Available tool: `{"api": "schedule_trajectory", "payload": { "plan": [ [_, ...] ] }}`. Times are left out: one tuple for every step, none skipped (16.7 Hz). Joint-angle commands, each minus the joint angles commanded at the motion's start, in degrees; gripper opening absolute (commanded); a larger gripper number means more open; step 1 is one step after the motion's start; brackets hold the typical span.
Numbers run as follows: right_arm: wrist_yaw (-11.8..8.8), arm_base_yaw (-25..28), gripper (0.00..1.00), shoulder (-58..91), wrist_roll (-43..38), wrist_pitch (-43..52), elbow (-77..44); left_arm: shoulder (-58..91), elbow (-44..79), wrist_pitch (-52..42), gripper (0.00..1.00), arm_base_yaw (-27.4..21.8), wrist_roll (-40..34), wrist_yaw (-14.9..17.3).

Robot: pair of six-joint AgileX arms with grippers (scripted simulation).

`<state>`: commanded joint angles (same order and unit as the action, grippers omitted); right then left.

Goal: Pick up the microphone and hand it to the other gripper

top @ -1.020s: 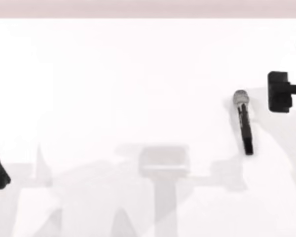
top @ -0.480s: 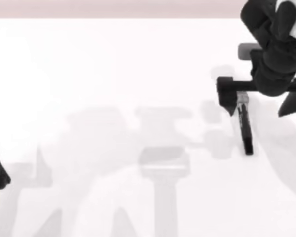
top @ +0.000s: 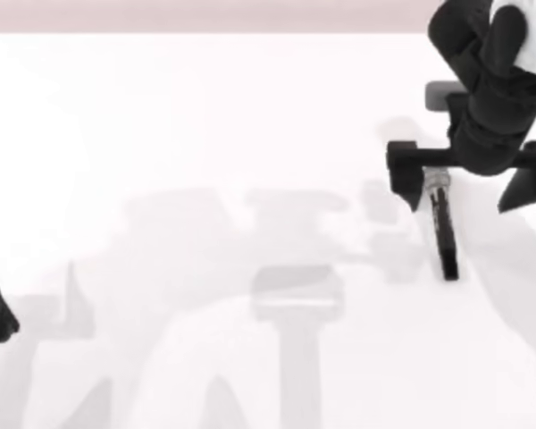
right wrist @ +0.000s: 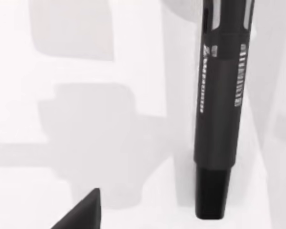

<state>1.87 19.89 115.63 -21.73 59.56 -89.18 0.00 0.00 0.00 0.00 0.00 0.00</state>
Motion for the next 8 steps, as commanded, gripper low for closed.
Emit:
{"api": "schedule_trajectory", "payload": {
  "plan": [
    [0.01,0.02,1.00,0.68,0.05,-1.31,0.73,0.00,0.00,0.00,1.00,0.00,0.00,0.00],
    [0.02,0.03,1.00,1.57,0.09,-3.13,1.67,0.00,0.00,0.00,1.00,0.00,0.00,0.00],
    [0.03,0.01,1.00,2.65,0.10,-5.36,2.74,0.00,0.00,0.00,1.00,0.00,0.00,0.00],
    [0.04,-0.01,1.00,3.85,0.10,-7.87,3.92,0.00,0.00,0.00,1.00,0.00,0.00,0.00],
    [0.04,-0.05,1.00,5.08,0.09,-10.47,5.16,0.00,0.00,0.00,1.00,0.00,0.00,0.00],
    [0.05,-0.07,1.00,6.27,0.10,-12.96,6.38,0.00,0.00,0.00,1.00,0.00,0.00,0.00],
    [0.06,-0.08,1.00,7.35,0.11,-15.11,7.45,0.00,0.00,0.00,1.00,0.00,0.00,0.00],
    [0.07,-0.10,1.00,8.23,0.11,-16.69,8.27,0.00,0.00,0.00,1.00,0.00,0.00,0.00]
  ]
}}
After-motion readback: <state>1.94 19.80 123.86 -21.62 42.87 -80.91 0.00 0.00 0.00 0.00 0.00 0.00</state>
